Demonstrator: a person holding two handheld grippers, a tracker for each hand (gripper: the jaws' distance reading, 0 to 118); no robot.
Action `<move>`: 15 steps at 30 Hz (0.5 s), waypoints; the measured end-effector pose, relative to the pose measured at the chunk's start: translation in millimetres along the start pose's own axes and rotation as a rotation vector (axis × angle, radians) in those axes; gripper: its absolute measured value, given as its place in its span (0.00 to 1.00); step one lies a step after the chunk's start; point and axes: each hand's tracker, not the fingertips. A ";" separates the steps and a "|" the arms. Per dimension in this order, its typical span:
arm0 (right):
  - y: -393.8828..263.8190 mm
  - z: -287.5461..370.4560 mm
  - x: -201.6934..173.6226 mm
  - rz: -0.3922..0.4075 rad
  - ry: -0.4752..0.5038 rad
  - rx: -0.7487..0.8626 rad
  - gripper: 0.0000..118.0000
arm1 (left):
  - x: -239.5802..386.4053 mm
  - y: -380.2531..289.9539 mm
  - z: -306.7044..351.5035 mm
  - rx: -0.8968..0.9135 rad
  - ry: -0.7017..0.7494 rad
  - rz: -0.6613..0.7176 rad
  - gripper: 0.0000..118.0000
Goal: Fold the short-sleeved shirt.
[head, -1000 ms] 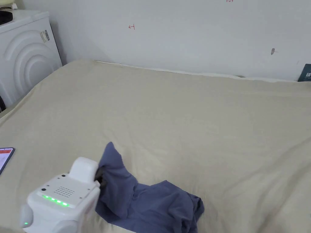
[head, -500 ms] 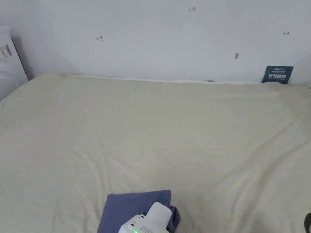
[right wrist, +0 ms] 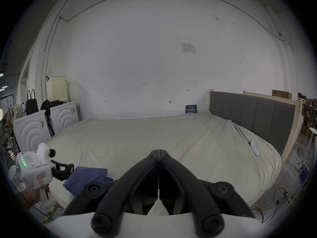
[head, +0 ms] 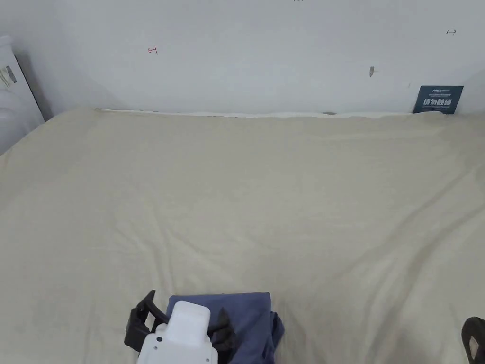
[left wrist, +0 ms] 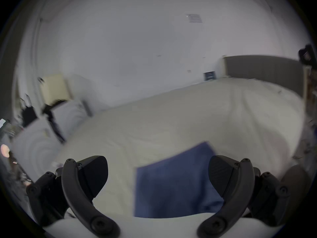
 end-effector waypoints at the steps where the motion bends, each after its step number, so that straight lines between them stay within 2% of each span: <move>1: 0.1 0.8 -0.8 0.003 0.005 0.002 0.00 | 0.8 -1.3 -9.0 -0.024 -0.008 -0.003 0.86; 2: 0.3 2.3 -1.3 0.007 0.005 0.007 0.00 | 4.1 -3.1 -17.1 -0.018 -0.023 0.002 0.61; 3: 0.4 2.9 -1.3 0.010 0.003 0.012 0.00 | 9.6 -7.5 -25.1 -0.047 -0.048 -0.011 0.19; 4: 0.5 3.7 -0.9 0.013 0.002 0.019 0.00 | 19.2 -15.3 -36.1 -0.079 -0.086 -0.028 0.02; 6: 1.5 4.9 1.6 0.013 0.006 0.022 0.00 | 38.2 -21.2 -44.9 -0.139 -0.188 -0.069 0.02; 10: 2.0 6.8 6.2 0.020 -0.007 0.021 0.00 | 88.0 -24.6 -38.3 -0.175 -0.247 -0.171 0.02; 12: 2.3 7.8 8.9 0.019 -0.018 0.023 0.00 | 107.2 -20.9 -24.3 -0.189 -0.237 -0.179 0.02; 13: 2.3 8.2 11.0 0.019 -0.019 0.021 0.00 | 117.5 -20.5 -18.6 -0.197 -0.277 -0.184 0.02; 15: 1.9 9.0 14.8 0.048 -0.035 0.021 0.00 | 135.3 -18.1 -10.7 -0.173 -0.297 -0.208 0.02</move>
